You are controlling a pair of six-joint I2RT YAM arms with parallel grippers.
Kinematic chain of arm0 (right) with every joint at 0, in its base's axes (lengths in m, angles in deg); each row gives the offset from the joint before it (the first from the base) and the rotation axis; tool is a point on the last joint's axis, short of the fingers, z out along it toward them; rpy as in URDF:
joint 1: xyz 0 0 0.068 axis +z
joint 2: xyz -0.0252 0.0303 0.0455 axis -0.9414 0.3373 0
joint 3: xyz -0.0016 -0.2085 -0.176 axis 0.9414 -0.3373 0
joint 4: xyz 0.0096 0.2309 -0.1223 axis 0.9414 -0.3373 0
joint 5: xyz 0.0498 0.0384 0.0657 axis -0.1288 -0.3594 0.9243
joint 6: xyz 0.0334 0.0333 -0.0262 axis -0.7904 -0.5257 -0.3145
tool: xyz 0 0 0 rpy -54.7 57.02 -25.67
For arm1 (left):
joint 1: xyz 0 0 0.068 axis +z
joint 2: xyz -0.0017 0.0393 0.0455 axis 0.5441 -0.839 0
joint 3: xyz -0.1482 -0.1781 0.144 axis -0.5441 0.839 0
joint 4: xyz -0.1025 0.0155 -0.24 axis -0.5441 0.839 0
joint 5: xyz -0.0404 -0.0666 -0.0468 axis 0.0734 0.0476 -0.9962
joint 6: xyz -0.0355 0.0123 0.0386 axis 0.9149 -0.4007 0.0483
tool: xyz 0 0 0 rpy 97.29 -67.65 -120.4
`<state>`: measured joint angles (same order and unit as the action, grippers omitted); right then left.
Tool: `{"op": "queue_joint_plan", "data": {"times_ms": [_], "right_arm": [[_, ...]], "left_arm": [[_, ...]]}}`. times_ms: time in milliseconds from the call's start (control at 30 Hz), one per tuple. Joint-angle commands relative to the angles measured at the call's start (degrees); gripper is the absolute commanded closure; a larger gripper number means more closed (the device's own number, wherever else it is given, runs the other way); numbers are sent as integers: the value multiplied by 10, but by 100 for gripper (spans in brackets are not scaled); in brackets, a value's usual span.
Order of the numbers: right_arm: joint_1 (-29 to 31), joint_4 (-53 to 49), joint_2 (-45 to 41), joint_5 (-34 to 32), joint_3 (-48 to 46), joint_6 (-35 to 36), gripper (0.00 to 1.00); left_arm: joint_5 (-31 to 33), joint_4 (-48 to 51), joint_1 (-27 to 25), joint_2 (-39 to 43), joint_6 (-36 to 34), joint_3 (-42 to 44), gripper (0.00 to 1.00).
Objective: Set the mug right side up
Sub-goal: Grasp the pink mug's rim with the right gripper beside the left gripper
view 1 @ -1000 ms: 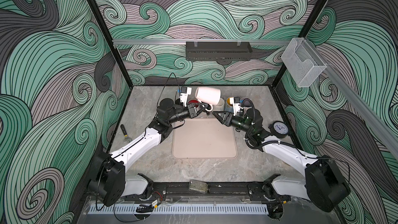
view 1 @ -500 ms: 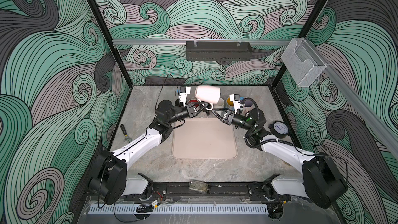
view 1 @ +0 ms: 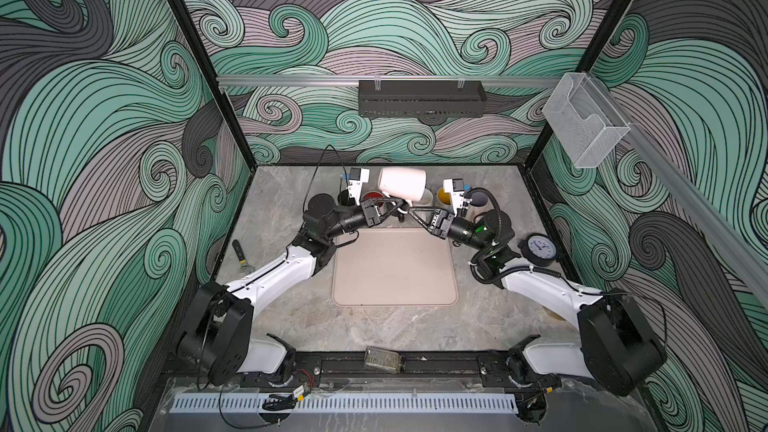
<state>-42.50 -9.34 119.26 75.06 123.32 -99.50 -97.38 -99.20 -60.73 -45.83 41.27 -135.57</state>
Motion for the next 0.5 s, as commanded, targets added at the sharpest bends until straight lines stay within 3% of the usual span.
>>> {"op": "queue_joint_plan", "data": {"times_ms": [0,200,467], "right_arm": [[-5,46,17,-6,21,-27,65],[-5,104,47,-8,34,-73,72],[-5,94,63,-27,42,-81,75]], "left_arm": [[-14,-89,0,-2,15,-3,100],[-10,-97,-8,-8,14,10,100],[-6,-102,-26,-22,4,15,100]]}}
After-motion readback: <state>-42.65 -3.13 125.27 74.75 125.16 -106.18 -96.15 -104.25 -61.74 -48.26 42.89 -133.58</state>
